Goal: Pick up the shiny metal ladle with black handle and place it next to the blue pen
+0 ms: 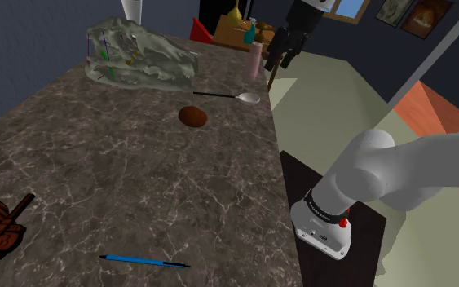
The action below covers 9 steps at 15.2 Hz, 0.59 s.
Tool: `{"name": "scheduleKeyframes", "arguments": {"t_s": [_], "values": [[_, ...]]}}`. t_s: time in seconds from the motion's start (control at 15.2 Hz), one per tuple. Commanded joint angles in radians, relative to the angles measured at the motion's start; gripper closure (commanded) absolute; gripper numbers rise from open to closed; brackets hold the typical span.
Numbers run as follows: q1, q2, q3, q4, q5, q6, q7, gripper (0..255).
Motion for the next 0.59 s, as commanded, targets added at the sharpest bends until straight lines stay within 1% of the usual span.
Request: {"name": "scheduleKeyframes", "arguments": {"t_s": [0.0, 0.26, 0.53], "values": [[0.000, 0.000, 0.000, 0.000, 0.000, 0.000, 0.000, 0], [0.018, 0.093, -0.076, -0.022, -0.034, 0.100, -0.151, 0], [0.040, 0.213, -0.150, -0.015, -0.052, 0.198, -0.302, 0]]}}
